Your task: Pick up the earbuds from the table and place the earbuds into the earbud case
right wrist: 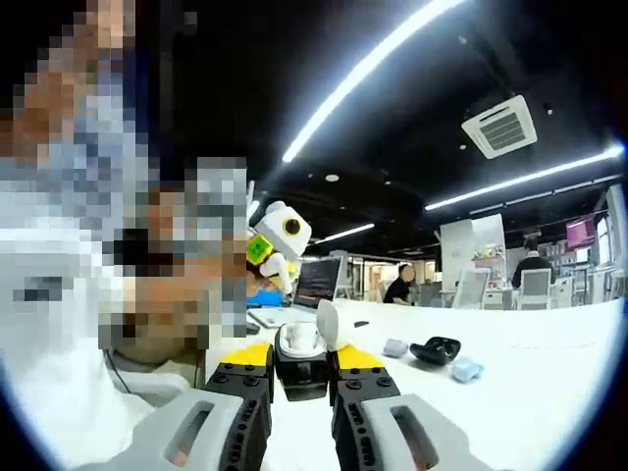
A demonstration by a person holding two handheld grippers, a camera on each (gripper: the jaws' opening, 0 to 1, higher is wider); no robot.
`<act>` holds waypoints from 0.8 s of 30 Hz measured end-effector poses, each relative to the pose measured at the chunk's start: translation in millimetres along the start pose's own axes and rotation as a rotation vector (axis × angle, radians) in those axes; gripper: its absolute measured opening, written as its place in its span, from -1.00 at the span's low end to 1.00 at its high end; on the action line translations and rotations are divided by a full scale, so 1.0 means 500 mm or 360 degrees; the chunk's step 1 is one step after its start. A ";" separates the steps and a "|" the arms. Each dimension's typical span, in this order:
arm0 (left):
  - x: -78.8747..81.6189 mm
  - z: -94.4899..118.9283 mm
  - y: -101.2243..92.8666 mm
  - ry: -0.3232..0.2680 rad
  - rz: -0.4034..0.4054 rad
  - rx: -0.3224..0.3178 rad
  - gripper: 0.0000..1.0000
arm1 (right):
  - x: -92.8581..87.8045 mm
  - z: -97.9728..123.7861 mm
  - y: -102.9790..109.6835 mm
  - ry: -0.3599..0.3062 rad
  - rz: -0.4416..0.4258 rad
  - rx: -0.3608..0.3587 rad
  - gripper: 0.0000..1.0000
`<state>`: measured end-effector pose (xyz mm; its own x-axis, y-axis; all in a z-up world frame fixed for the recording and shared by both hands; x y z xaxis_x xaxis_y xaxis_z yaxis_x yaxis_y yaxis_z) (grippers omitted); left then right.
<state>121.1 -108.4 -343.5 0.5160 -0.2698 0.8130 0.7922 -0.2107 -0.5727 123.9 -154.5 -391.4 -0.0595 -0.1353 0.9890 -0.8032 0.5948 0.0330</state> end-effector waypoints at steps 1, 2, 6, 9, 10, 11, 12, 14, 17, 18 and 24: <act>-0.004 -0.012 -0.003 0.0011 -0.0003 -0.0011 -0.77 | -0.001 -0.001 0.004 0.0006 0.0008 0.0008 -0.60; -0.006 -0.018 -0.004 0.0021 -0.0007 -0.0020 -0.77 | -0.001 -0.002 0.007 0.0007 0.0010 0.0020 -0.60; -0.020 -0.034 -0.007 0.0067 0.0013 -0.0034 -0.77 | -0.004 -0.005 0.013 0.0026 0.0030 0.0029 -0.60; -0.033 -0.045 -0.016 0.0110 0.0023 -0.0048 -0.77 | -0.006 -0.006 0.012 0.0036 0.0033 0.0032 -0.60; -0.035 -0.048 -0.017 0.0114 0.0020 -0.0049 -0.77 | -0.007 -0.006 0.013 0.0038 0.0034 0.0033 -0.60; -0.037 -0.048 -0.017 0.0117 0.0020 -0.0052 -0.77 | -0.007 -0.007 0.013 0.0040 0.0038 0.0032 -0.60; -0.038 -0.048 -0.018 0.0113 0.0025 -0.0058 -0.77 | -0.008 -0.008 0.014 0.0044 0.0050 0.0030 -0.60; -0.042 -0.051 -0.018 0.0116 0.0038 -0.0066 -0.77 | -0.009 -0.010 0.017 0.0052 0.0067 0.0031 -0.60; -0.052 -0.054 -0.019 0.0148 0.0054 -0.0070 -0.77 | -0.011 -0.012 0.023 0.0061 0.0079 0.0042 -0.60; -0.054 -0.052 -0.023 0.0166 0.0056 -0.0073 -0.77 | -0.011 -0.013 0.025 0.0065 0.0085 0.0043 -0.60; -0.059 -0.034 -0.027 0.0214 0.0077 -0.0072 -0.77 | -0.010 -0.013 0.032 0.0063 0.0096 0.0060 -0.60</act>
<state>89.7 -113.7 -361.3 0.5023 -0.4036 0.7647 0.7504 -0.2358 -0.6174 115.2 -139.4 -394.9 -0.0855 -0.0685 0.9940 -0.8206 0.5706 -0.0313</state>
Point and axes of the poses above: the point that each gripper's makers call its tool centre point, and the gripper's own axes: z roughly backward along the fingers, y roughly to its left, x roughly out of its top, the point moved 1 cm from there along z, roughly backward along the fingers, and after that the axes turned 4 degrees about -z, right-handed, at the moved point
